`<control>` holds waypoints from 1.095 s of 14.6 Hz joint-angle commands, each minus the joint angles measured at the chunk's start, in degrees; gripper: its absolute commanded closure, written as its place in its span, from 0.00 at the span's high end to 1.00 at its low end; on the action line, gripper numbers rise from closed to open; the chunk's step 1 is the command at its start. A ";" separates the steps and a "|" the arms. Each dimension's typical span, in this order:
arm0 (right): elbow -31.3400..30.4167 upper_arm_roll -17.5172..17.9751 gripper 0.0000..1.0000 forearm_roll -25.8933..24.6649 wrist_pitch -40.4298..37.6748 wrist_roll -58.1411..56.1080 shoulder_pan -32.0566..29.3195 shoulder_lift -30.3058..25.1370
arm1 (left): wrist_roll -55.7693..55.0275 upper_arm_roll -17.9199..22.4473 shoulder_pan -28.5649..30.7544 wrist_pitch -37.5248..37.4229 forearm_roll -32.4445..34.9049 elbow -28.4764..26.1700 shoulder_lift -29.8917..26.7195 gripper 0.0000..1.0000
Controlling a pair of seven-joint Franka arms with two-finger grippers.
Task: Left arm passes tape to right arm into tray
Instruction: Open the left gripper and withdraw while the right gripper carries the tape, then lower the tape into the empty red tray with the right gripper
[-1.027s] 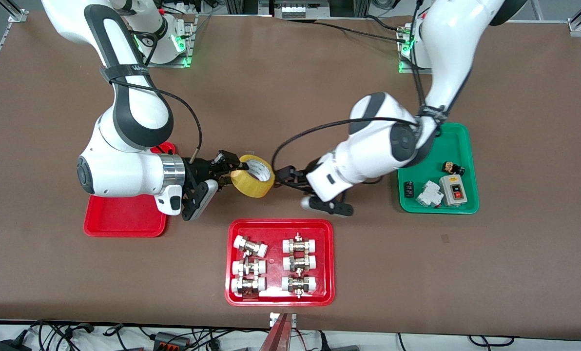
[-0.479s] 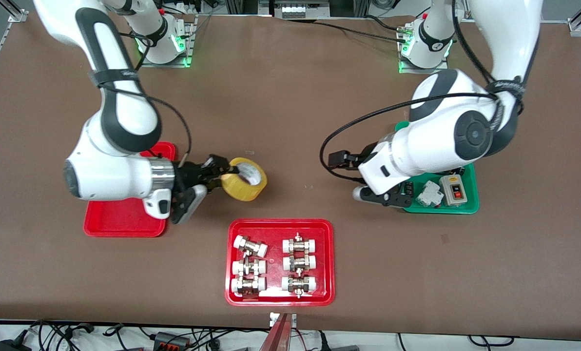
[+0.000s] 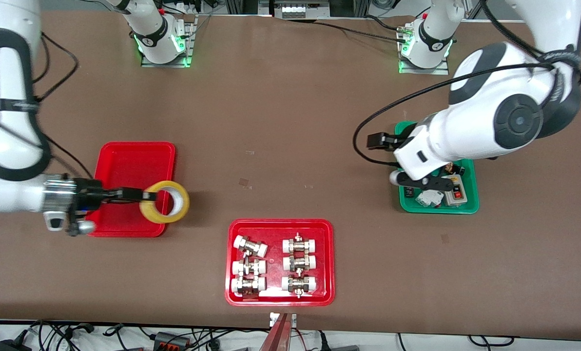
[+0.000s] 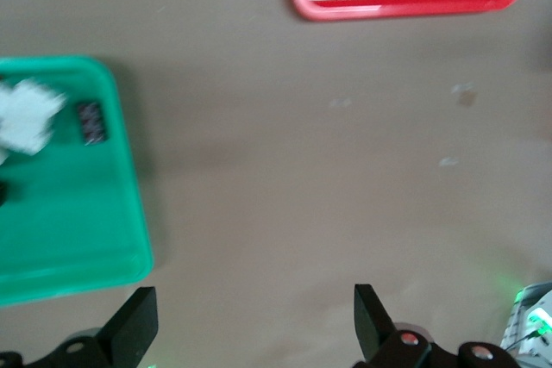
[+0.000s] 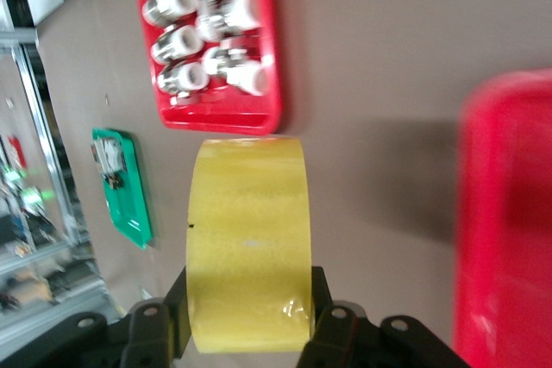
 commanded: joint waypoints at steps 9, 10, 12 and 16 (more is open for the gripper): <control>-4.89 1.44 0.25 -5.19 -7.12 -17.80 -14.74 7.94 | -0.12 -0.31 3.52 -7.61 13.02 1.94 -2.76 1.00; -5.85 1.44 0.25 -5.29 -7.12 -19.30 -15.10 8.03 | -0.30 -0.49 3.08 -7.52 15.57 2.39 -2.76 1.00; -6.48 1.44 0.26 -5.38 -6.86 -20.36 -15.28 8.47 | -0.30 -0.67 2.99 -7.35 18.92 2.39 -2.67 1.00; -6.39 1.53 1.00 -5.29 -4.76 -20.19 -14.23 8.82 | 0.05 -0.67 3.60 -7.61 18.85 2.39 -3.02 1.00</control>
